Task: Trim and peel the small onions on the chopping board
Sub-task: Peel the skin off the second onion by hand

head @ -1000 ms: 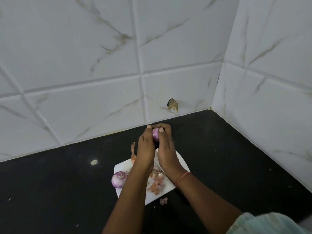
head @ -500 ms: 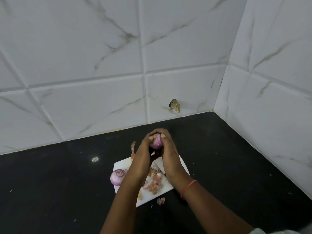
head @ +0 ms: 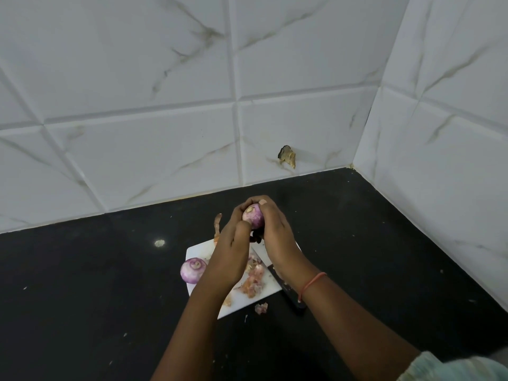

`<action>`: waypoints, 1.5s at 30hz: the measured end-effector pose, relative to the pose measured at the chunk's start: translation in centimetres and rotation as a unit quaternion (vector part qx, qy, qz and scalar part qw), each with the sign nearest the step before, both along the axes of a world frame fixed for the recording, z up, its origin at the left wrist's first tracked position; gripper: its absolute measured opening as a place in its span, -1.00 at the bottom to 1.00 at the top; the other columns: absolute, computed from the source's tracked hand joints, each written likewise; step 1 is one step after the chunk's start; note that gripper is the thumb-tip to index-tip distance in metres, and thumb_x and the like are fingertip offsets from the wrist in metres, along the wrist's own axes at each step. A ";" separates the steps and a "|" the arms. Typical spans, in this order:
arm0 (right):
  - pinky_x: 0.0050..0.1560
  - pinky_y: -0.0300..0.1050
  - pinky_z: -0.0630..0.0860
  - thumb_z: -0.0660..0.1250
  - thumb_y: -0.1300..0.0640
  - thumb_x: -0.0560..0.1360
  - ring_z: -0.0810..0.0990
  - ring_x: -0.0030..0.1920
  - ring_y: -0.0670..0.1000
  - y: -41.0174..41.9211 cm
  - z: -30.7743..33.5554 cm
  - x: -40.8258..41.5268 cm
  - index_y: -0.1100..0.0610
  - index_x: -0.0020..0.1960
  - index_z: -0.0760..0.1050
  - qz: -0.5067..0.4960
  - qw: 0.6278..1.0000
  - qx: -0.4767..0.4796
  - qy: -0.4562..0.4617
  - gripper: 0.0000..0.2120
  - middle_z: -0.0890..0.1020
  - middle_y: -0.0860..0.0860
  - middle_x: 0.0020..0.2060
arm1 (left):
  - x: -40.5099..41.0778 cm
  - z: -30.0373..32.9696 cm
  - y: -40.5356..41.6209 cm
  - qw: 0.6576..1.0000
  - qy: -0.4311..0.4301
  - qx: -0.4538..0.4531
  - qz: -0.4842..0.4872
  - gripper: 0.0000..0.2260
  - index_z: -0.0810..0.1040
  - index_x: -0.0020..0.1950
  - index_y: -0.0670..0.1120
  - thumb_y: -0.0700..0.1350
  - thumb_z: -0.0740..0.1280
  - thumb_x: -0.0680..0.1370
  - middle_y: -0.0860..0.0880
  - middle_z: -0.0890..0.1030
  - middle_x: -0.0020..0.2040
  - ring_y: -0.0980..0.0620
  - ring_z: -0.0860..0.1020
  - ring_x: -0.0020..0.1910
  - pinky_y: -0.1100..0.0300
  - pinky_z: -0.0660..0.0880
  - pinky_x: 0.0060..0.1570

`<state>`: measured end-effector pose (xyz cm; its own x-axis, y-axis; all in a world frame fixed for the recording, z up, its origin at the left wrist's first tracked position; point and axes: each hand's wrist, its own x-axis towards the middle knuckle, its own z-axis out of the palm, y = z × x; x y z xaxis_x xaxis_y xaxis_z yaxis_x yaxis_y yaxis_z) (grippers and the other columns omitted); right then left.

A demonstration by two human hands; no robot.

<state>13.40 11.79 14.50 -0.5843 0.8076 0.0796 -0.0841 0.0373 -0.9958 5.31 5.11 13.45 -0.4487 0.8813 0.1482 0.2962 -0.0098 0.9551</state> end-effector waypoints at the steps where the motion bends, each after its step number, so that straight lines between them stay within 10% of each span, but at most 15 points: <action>1: -0.28 -0.36 0.51 -0.01 0.19 0.67 0.59 -0.21 -0.25 0.1 0.0 0.1 0.26 0.10 0.48 0.000 1.000 -0.006 -0.001 -0.70 0.58 -0.01 -0.14 | 0.0 -0.2 0.1 1.000 -0.005 0.003 0.002 -0.64 0.47 0.32 0.17 0.01 0.00 0.62 0.11 0.63 0.12 0.11 0.60 0.16 -0.21 0.44 0.33; 6: -0.34 -0.38 0.52 0.01 0.12 0.67 0.61 -0.32 -0.28 1.0 -0.1 0.1 0.05 -0.09 0.53 -0.004 0.997 -0.073 -0.002 -0.66 0.61 -0.07 -0.23 | 0.4 -0.7 0.5 1.000 0.000 0.002 0.021 -0.61 0.47 0.32 0.25 -0.03 0.00 0.60 0.26 0.63 0.12 0.13 0.59 0.18 -0.22 0.41 0.38; 11: -0.27 -0.37 0.54 0.03 0.10 0.67 0.62 -0.20 -0.15 1.4 0.3 -0.4 0.05 -0.06 0.53 -0.023 0.997 -0.075 -0.014 -0.69 0.61 -0.03 -0.20 | 0.4 0.0 1.2 0.997 -0.058 0.001 0.054 -0.59 0.59 0.21 0.00 0.05 0.02 0.57 -0.01 0.70 0.02 0.07 0.65 0.03 -0.01 0.55 0.22; 18: 0.04 0.03 0.63 0.04 0.07 0.66 0.62 -0.06 0.03 1.9 0.6 -1.6 0.14 0.01 0.48 -0.029 0.998 0.048 -0.042 -0.73 0.59 0.08 -0.13 | -0.4 1.6 1.1 0.999 0.000 -0.028 0.018 -0.63 0.60 0.02 0.08 0.05 -0.01 0.60 0.12 0.70 -0.10 0.12 0.65 -0.03 -0.35 0.30 0.40; 24: -0.01 0.21 0.61 0.04 -0.07 0.52 0.61 -0.09 0.12 2.0 2.1 -2.7 0.12 -0.07 0.47 -0.017 0.997 0.058 -0.043 -0.67 0.59 0.10 -0.18 | -1.7 2.2 1.1 1.000 0.020 -0.006 0.007 -0.64 0.57 0.02 0.03 -0.01 -0.03 0.58 0.12 0.65 -0.17 0.16 0.62 -0.11 0.35 0.49 -0.10; 32: -0.22 -0.32 0.49 0.06 0.16 0.64 0.51 -0.27 -0.19 3.9 2.3 -3.9 0.20 -0.10 0.43 -0.027 0.999 0.024 0.003 -0.76 0.51 -0.06 -0.30 | -4.2 1.1 3.2 0.997 0.039 0.004 0.068 -0.69 0.62 0.09 0.06 -0.20 0.11 0.68 0.10 0.70 -0.10 0.13 0.66 -0.11 0.23 0.56 -0.09; 39: 0.00 -0.28 0.50 0.06 0.01 0.67 0.54 -0.08 -0.16 5.0 -0.1 -5.2 0.00 0.06 0.41 -0.111 0.992 0.036 0.049 -0.83 0.54 -0.19 -0.16 | -4.2 1.5 5.0 0.985 -0.023 0.106 0.136 -0.75 0.64 0.11 -0.03 0.08 0.30 0.58 0.08 0.69 -0.05 0.09 0.65 -0.09 0.33 0.55 -0.13; 45: 0.00 -0.18 0.57 0.06 -0.10 0.61 0.58 -0.06 -0.12 5.1 -0.9 -5.0 -0.01 0.10 0.43 -0.130 0.990 0.019 0.048 -0.75 0.57 -0.04 -0.07 | -3.8 0.1 6.1 0.980 -0.007 0.111 0.167 -0.87 0.63 0.08 -0.04 -0.14 0.45 0.54 0.12 0.68 -0.07 0.15 0.65 -0.05 0.37 0.56 -0.10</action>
<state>8.41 16.91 13.56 -0.3458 0.9249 0.1580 -0.1612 0.1073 -0.9811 1.50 11.23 13.57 -0.7099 0.6319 0.3111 0.3046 -0.1227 0.9445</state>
